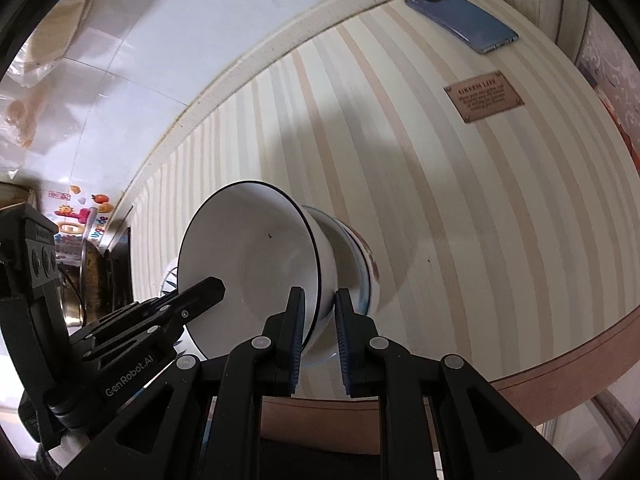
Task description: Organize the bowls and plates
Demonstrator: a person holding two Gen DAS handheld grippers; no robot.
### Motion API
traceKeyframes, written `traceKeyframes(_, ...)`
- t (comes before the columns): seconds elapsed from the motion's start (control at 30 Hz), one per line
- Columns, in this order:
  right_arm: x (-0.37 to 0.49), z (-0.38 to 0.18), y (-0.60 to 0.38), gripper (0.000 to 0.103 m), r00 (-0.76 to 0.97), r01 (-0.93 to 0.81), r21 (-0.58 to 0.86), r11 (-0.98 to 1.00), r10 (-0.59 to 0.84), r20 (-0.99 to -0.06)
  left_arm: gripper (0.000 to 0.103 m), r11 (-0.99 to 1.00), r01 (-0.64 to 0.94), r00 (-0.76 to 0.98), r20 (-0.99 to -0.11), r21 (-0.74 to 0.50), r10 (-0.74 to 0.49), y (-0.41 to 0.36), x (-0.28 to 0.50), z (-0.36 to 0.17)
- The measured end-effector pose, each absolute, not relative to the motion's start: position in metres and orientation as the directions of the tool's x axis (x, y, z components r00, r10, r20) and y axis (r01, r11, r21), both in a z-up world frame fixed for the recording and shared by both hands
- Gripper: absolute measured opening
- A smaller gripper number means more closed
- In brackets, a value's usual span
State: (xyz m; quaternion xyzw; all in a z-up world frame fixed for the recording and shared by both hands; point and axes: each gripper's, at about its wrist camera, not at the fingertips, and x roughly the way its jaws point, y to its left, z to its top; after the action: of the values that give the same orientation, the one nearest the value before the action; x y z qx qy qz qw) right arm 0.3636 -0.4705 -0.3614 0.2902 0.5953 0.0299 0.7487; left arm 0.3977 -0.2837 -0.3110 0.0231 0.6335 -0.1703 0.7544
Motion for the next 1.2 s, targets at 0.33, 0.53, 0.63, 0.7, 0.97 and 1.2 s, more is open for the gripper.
traceKeyframes(0.33,0.363,-0.373,-0.474,0.017,0.281,0.316,0.462,0.829,0.384,-0.880,0.011,0.939,0.317,0.143,-0.972,-0.131,-0.184,-0.296,0.396,-0.319)
traceKeyframes(0.53,0.369,-0.369,-0.467,0.020,0.253,0.309,0.430,0.848,0.362,-0.897,0.014,0.941,0.317,0.140,-0.976,-0.117,-0.169,-0.297,0.394,-0.320)
traceKeyframes(0.63,0.370,-0.368,-0.465,0.021,0.242,0.311,0.421,0.852,0.357,-0.902,0.014,0.942,0.315,0.112,-0.981,-0.115,-0.158,-0.296,0.392,-0.318)
traceKeyframes(0.7,0.372,-0.363,-0.463,0.021,0.232,0.308,0.410,0.858,0.350,-0.907,0.014,0.942,0.319,0.116,-0.982,-0.108,-0.152,-0.293,0.391,-0.309)
traceKeyframes(0.97,0.349,-0.305,-0.450,0.068,0.280,0.258,0.310,0.915,0.236,-0.930,0.030,0.925,0.358,0.174,-0.964,-0.127,-0.199,-0.277,0.378,-0.249)
traceKeyframes(1.2,0.325,-0.245,-0.441,0.088,0.346,0.206,0.248,0.946,0.167,-0.923,0.075,0.907,0.397,0.232,-0.941,-0.142,-0.249,-0.265,0.367,-0.198)
